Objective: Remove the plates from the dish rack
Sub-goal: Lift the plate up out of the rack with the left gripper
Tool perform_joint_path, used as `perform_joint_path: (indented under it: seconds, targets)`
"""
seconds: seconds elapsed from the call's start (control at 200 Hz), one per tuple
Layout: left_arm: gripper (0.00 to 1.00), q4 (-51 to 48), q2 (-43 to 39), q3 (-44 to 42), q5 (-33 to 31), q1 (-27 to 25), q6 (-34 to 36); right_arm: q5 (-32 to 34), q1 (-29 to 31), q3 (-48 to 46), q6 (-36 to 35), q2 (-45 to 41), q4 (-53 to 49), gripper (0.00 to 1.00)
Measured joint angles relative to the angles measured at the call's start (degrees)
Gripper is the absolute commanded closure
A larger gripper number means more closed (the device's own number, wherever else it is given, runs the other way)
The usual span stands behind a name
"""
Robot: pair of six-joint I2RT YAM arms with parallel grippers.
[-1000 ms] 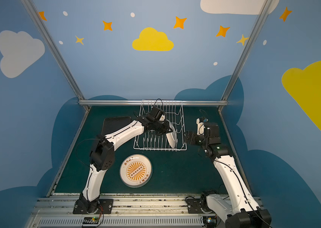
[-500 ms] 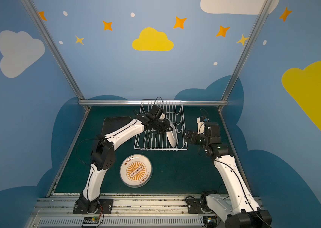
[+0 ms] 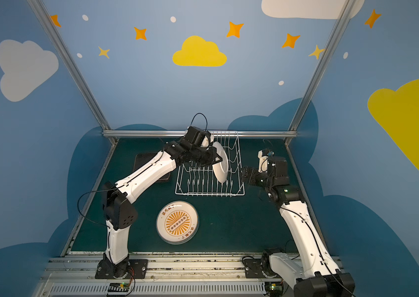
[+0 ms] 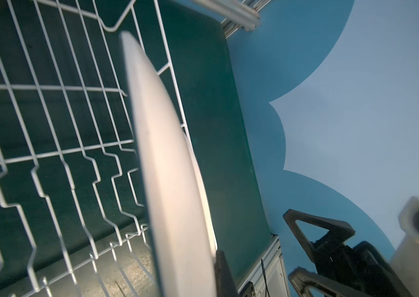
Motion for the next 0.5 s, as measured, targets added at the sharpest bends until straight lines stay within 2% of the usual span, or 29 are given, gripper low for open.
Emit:
perform_joint_path:
  seconds: [0.185, 0.501]
  targets:
    - [0.97, 0.68, -6.99, -3.1, -3.54, 0.39, 6.56, -1.77, -0.04, 3.21, 2.64, 2.36, 0.02, 0.09]
    - [0.97, 11.89, -25.11, -25.77, -12.13, 0.48, 27.39, -8.72, -0.35, 7.96, 9.9, 7.32, 0.83, 0.08]
